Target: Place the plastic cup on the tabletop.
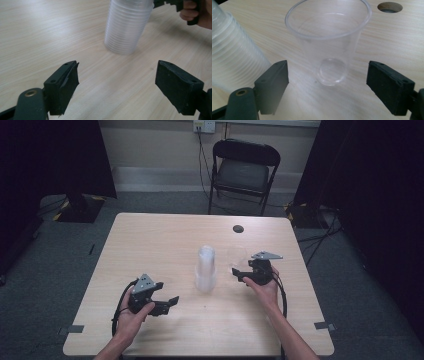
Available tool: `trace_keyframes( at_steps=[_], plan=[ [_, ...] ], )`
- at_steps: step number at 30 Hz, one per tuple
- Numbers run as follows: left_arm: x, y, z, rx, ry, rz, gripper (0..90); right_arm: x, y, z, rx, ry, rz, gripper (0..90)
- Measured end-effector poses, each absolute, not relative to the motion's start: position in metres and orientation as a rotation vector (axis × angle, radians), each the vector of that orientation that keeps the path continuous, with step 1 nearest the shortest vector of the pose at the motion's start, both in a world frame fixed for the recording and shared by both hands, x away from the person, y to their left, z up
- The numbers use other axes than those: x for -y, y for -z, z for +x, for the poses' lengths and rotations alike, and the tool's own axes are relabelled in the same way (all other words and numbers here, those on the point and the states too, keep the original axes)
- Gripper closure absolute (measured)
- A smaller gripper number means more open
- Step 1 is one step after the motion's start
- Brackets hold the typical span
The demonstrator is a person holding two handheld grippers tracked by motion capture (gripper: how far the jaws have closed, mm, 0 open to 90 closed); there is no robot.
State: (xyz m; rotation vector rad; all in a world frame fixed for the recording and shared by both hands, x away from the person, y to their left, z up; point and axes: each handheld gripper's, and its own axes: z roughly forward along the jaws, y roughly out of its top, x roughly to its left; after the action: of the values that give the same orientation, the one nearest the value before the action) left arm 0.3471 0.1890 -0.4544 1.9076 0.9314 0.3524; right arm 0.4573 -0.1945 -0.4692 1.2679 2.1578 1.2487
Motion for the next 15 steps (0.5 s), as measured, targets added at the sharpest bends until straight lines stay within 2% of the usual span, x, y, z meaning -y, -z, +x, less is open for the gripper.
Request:
trace_keyframes(
  at_steps=[15],
  plan=[
    [-0.202,0.446,0.340,-1.009,-0.402,1.903,18.5,0.224,0.452,0.427,-2.136,-1.270,1.277,19.8]
  ],
)
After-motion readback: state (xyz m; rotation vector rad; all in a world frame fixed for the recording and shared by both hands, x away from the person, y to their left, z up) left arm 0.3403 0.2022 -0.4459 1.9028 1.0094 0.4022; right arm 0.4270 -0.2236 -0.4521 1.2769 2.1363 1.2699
